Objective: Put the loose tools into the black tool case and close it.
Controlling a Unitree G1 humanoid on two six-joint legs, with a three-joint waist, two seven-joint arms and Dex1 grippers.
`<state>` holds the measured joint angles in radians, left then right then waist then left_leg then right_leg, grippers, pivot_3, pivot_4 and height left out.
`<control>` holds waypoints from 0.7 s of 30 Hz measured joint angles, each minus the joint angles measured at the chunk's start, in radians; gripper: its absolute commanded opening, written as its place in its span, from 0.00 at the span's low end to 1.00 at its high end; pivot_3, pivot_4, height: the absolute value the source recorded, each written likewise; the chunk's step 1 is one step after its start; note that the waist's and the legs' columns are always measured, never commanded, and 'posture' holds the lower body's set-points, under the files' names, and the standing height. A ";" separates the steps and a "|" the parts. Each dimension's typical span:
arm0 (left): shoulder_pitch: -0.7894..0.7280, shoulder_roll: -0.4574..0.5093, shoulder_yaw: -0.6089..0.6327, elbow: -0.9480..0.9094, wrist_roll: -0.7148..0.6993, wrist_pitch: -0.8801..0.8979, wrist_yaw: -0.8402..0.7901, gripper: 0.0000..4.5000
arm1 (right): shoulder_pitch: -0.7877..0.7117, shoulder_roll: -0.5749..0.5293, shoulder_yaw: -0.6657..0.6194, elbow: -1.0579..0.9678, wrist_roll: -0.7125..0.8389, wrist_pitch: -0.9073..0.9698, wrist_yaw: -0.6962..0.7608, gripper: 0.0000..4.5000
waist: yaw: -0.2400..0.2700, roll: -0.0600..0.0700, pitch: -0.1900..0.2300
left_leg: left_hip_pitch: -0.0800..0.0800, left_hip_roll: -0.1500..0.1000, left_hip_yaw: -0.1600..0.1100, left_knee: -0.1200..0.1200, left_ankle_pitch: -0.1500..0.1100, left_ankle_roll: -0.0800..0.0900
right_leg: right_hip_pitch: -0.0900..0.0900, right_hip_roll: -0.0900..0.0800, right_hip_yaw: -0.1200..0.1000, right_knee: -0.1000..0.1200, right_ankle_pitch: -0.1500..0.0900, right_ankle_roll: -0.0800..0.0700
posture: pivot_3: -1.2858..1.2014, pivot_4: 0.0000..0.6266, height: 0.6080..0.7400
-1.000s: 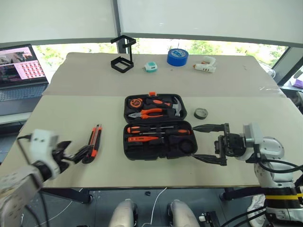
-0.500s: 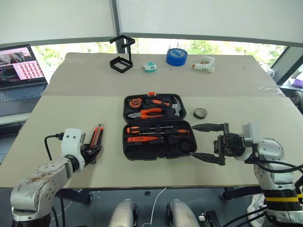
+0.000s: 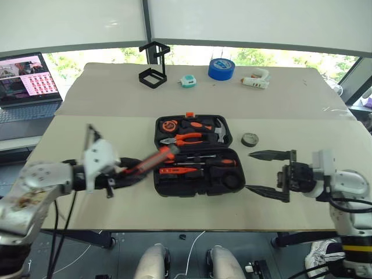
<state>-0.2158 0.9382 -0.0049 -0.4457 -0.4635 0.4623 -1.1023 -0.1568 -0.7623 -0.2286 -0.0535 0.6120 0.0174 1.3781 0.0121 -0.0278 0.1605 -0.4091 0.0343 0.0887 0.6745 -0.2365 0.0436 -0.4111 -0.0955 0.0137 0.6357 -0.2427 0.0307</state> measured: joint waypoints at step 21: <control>-0.354 -0.172 -0.433 0.204 0.332 0.022 -0.089 0.38 | 0.140 -0.031 -0.038 -0.123 0.011 0.081 -0.069 1.00 | -0.001 0.000 0.000 | -0.003 0.000 -0.003 0.003 0.000 0.001 | 0.003 0.009 0.001 -0.006 0.004 0.008 | 0.52 0.24 1.00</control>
<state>-0.5698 0.7665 -0.4380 -0.2417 -0.1317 0.4842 -1.1915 -0.0172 -0.7929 -0.2669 -0.1770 0.6234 0.0981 1.3095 0.0109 -0.0281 0.1609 -0.4120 0.0341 0.0854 0.6779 -0.2366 0.0448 -0.4086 -0.0867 0.0142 0.6301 -0.2392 0.0389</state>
